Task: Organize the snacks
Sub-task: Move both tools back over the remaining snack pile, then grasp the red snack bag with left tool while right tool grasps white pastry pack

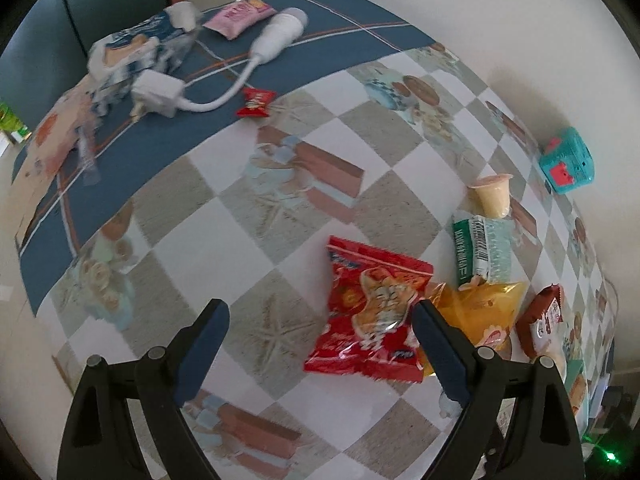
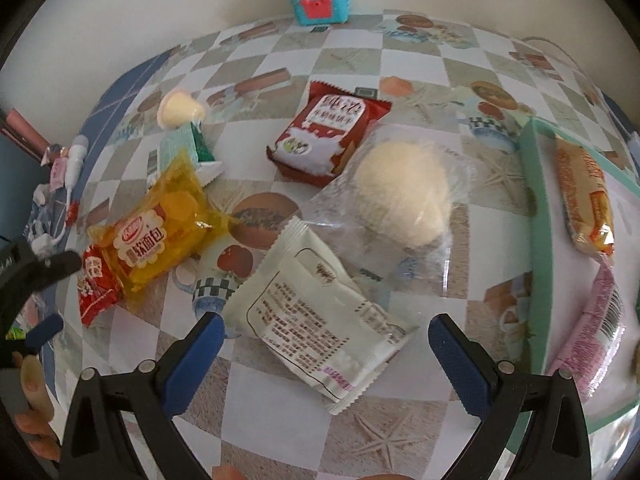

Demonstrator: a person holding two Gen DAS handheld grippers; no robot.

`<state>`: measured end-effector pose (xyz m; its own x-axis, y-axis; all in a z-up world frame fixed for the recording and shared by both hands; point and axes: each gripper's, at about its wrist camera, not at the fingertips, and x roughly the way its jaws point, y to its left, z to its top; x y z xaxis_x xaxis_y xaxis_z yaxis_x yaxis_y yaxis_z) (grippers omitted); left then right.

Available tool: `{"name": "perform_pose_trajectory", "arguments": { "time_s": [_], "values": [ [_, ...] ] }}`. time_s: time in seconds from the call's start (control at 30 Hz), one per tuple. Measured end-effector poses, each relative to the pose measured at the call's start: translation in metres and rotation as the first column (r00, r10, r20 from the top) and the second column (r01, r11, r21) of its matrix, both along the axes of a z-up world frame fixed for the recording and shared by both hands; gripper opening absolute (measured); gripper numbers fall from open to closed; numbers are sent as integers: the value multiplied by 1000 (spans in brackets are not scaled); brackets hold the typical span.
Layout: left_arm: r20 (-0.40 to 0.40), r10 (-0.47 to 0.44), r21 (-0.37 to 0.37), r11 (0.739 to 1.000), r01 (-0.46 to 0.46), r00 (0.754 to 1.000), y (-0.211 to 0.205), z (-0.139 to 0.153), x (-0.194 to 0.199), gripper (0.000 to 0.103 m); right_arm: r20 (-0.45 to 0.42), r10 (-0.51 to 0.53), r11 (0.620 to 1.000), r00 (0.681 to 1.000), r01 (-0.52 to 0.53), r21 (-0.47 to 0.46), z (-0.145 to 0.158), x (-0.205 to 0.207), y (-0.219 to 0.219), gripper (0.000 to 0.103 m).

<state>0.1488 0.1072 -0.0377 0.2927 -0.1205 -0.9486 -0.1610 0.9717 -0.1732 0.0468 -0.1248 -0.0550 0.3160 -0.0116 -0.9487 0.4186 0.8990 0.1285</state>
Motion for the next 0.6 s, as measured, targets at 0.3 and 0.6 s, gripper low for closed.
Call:
{"name": "perform_pose_trajectory", "arguments": {
  "time_s": [0.3, 0.6],
  "values": [
    [13, -71, -9, 997, 71, 997, -20, -7, 10, 93, -21, 30, 999, 999, -31, -26, -9, 12, 8, 103],
    [-18, -63, -9, 998, 63, 998, -21, -23, 15, 92, -8, 29, 999, 1000, -29, -18, -4, 8, 5, 92]
  ]
}}
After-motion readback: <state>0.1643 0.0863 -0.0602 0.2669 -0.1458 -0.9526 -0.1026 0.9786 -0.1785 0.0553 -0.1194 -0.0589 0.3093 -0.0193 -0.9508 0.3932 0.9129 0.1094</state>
